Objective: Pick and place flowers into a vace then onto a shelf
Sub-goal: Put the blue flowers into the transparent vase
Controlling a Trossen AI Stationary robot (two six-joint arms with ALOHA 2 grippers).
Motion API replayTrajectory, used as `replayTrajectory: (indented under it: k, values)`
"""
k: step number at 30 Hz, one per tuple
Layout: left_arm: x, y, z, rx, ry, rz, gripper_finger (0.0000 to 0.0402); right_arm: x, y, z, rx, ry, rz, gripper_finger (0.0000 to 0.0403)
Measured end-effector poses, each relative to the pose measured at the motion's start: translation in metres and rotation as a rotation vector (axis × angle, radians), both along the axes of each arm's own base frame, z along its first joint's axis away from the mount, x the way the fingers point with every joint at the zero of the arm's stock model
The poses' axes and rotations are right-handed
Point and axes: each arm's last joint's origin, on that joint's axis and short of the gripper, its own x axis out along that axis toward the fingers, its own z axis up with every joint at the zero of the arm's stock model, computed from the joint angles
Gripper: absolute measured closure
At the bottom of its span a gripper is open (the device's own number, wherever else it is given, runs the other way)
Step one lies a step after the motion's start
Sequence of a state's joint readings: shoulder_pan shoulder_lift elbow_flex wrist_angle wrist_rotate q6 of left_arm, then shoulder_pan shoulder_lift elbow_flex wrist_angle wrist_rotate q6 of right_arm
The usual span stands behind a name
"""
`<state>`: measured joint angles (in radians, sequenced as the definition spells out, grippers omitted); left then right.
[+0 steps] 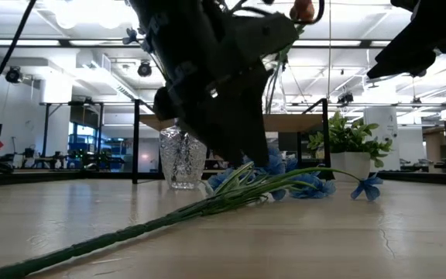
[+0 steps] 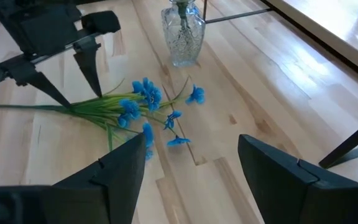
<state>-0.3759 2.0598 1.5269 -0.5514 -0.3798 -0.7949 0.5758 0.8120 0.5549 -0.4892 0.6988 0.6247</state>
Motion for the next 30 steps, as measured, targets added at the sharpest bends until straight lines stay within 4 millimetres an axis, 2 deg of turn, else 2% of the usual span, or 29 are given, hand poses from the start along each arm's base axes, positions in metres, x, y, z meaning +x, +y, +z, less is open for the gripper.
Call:
replayTrajectory:
  k: [8,14,21,27,30]
  values:
    - [0.006,0.019,-0.005,-0.129,0.06,-0.007,0.0217,0.0,0.0,0.0,-0.007,0.002,0.004,0.016]
    - [0.014,0.03,-0.02,-0.257,0.111,-0.036,0.0216,0.0,0.0,0.0,-0.007,0.002,0.004,0.0161]
    - [0.031,0.036,-0.015,-0.323,-0.048,-0.059,0.0216,0.0,0.0,-0.001,-0.007,0.003,0.003,0.0161]
    - [0.047,0.05,-0.004,-0.34,-0.219,-0.039,0.0216,0.0,0.0,-0.001,-0.007,0.003,0.002,0.0161]
    - [0.051,0.056,-0.001,-0.33,-0.245,-0.039,0.0216,0.0,0.0,-0.001,-0.004,0.002,0.001,0.0161]
